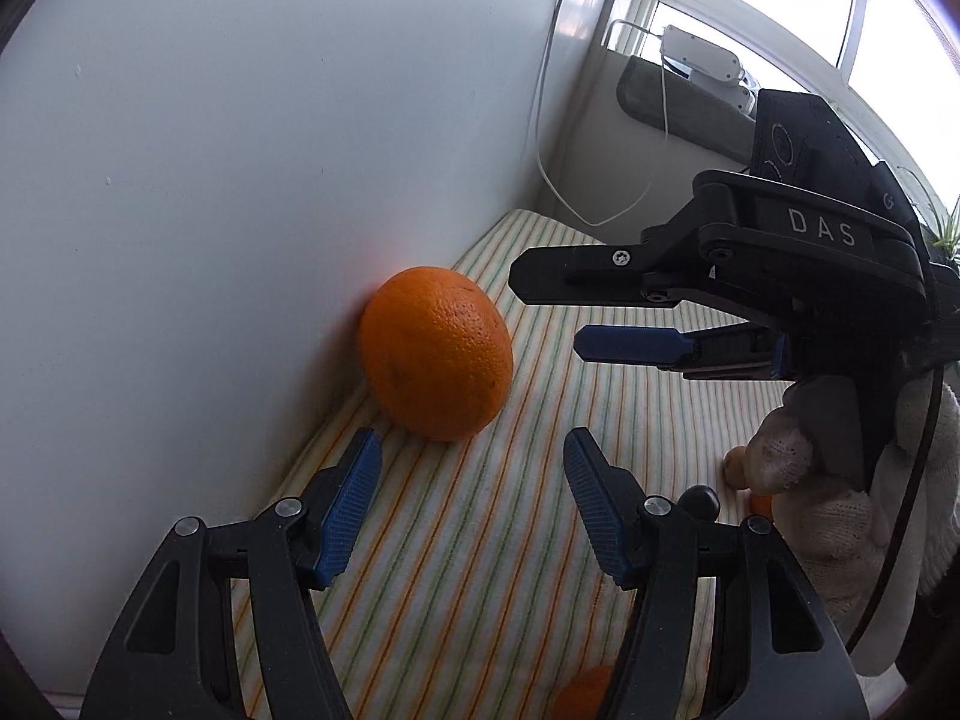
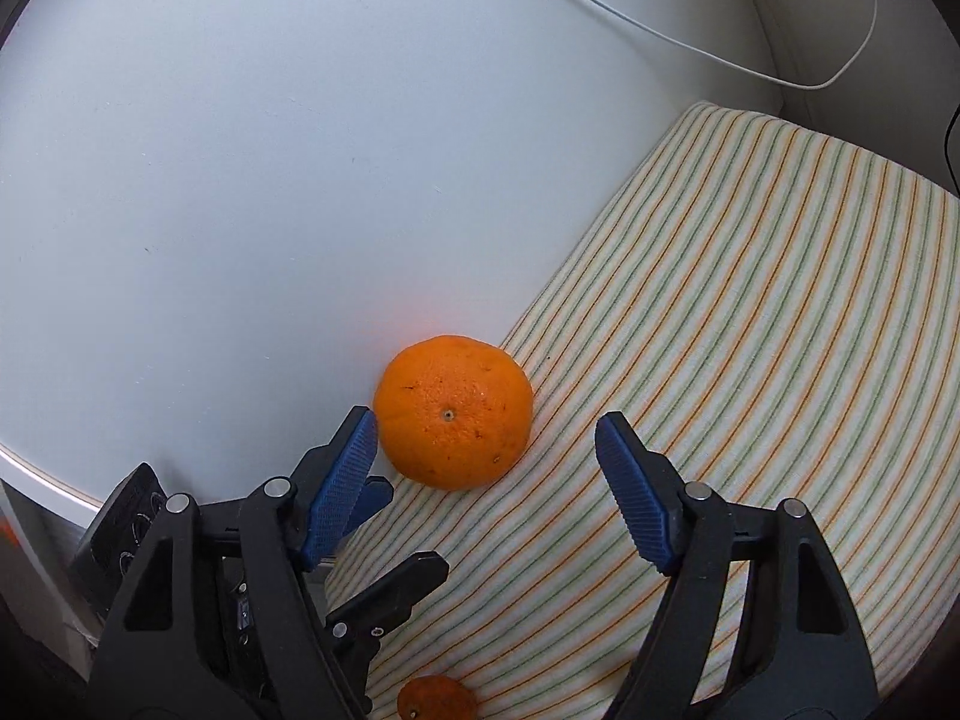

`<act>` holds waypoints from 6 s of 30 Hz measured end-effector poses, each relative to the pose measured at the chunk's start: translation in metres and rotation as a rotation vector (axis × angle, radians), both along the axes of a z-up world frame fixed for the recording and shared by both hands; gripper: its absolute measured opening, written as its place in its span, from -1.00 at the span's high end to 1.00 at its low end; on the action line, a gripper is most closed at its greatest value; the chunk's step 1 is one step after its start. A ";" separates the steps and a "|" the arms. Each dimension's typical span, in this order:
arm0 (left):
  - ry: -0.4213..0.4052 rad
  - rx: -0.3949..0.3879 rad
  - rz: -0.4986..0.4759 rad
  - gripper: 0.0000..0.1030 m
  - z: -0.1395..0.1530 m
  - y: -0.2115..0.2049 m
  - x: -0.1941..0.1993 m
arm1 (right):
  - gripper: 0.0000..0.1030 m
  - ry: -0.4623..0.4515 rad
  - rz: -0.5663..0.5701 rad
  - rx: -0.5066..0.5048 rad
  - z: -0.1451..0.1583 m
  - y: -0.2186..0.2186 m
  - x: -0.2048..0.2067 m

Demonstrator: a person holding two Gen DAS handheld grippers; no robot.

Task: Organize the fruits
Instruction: 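Move the right tool to the second large orange by the wall, then close the right tool around the second large orange and lift it, then carry the orange with the right tool over the plate beside the first orange, then lower the orange into the plate and open the right tool, then move the left tool to the small tangerine on the cloth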

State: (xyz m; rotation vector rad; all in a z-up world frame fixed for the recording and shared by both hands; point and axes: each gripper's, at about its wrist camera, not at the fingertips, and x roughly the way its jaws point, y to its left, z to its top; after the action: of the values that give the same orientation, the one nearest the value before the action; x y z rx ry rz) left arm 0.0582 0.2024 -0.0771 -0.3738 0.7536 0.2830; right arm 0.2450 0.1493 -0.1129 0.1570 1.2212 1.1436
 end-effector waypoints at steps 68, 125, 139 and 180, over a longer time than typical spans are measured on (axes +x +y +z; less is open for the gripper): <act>-0.135 0.033 -0.190 -0.12 0.053 -0.109 -0.032 | -0.25 -0.046 -0.097 0.110 0.068 -0.138 -0.057; 0.001 -0.073 -0.753 -0.12 0.026 -0.361 0.028 | -0.25 -0.048 -0.567 -0.055 0.042 -0.444 -0.089; -0.038 -0.043 -0.722 -0.08 0.034 -0.342 0.008 | -0.25 -0.099 -0.600 -0.069 0.042 -0.448 -0.093; -0.060 0.024 -0.276 -0.12 0.024 -0.143 -0.076 | -0.10 -0.524 -0.257 -0.161 0.059 -0.275 -0.161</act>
State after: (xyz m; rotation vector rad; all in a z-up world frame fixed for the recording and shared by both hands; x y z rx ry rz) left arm -0.0176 0.0593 -0.0528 -0.2507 0.7324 0.0207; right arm 0.0838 -0.1261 -0.0543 -0.1022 0.7928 0.7899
